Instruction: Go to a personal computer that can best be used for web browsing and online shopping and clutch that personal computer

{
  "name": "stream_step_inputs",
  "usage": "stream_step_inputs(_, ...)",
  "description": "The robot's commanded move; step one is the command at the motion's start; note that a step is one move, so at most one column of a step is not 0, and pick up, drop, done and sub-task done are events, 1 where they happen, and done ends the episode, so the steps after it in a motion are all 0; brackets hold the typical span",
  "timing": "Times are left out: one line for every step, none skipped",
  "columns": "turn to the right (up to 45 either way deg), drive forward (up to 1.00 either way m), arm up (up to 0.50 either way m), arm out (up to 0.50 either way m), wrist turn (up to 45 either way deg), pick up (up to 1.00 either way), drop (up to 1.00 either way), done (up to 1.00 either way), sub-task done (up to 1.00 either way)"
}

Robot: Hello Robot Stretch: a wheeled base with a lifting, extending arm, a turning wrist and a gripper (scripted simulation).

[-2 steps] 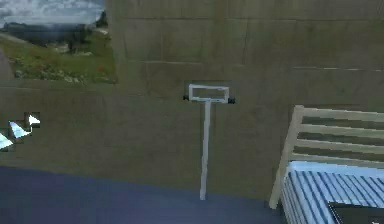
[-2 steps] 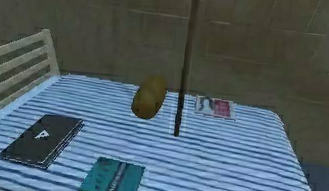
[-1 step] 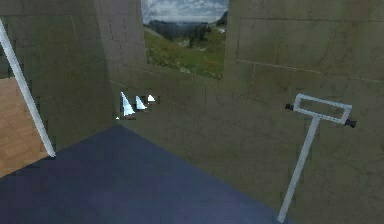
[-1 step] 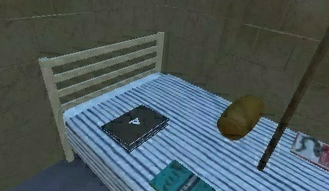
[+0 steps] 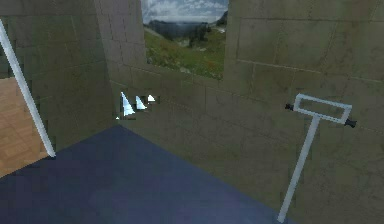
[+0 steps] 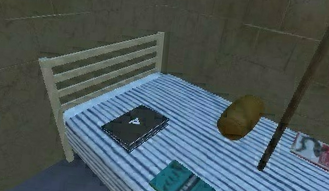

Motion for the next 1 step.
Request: stream_step_inputs(0.0,0.00,0.14,0.00,0.0,0.00,0.00,0.00,0.00)
